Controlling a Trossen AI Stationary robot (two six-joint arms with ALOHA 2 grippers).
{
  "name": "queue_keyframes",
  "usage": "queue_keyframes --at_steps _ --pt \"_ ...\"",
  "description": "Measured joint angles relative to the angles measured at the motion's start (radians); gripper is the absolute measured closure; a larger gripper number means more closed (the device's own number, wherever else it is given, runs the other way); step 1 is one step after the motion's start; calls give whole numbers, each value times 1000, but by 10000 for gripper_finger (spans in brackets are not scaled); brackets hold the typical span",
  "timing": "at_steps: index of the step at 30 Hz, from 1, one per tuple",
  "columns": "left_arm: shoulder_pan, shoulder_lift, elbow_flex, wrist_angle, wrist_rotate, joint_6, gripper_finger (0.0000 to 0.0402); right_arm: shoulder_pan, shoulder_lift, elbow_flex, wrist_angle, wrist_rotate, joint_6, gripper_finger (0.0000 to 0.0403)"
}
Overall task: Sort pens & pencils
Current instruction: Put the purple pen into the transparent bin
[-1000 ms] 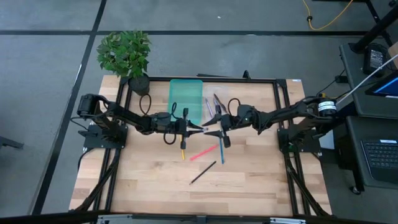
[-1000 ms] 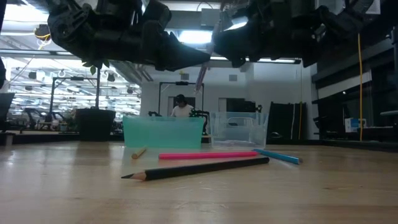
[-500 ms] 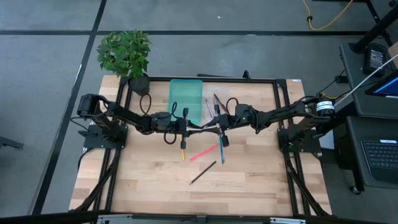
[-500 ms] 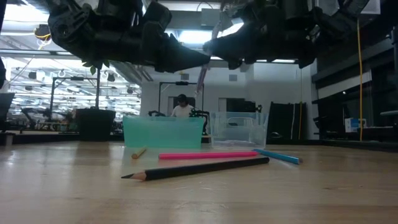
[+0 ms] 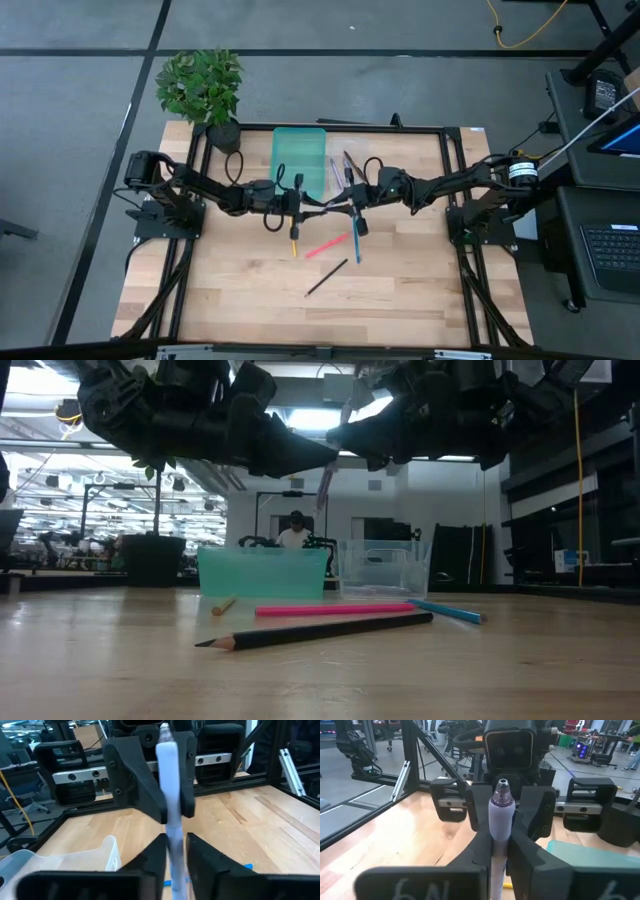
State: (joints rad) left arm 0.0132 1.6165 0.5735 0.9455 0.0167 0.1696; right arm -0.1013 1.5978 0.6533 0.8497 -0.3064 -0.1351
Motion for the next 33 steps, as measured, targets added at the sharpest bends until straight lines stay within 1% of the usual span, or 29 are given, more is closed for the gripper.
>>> queue_keyframes --at_steps 3,6,10,13,18,22,28,33 --pt "-1 0 0 0 2 -2 288 0 0 0 0 0 0 365" --pt "-1 0 0 -1 1 -4 268 -1 0 0 0 1 -2 365" --pt "-1 -5 0 -6 -5 8 265 -8 0 0 -1 0 -1 365" --pt "0 -24 0 -23 -27 -27 265 -9 0 0 -16 1 -1 365" --pt "0 -72 0 -122 -37 -31 265 -8 -13 -6 -50 1 -2 365" --pt "0 -123 0 -233 -37 -34 265 -8 -60 -31 -80 2 -2 365" --pt "0 -165 0 -299 -41 -35 264 -8 -155 -116 -87 94 0 365" --pt "13 -165 0 -356 -101 -75 264 -8 -246 -195 -87 190 30 365"
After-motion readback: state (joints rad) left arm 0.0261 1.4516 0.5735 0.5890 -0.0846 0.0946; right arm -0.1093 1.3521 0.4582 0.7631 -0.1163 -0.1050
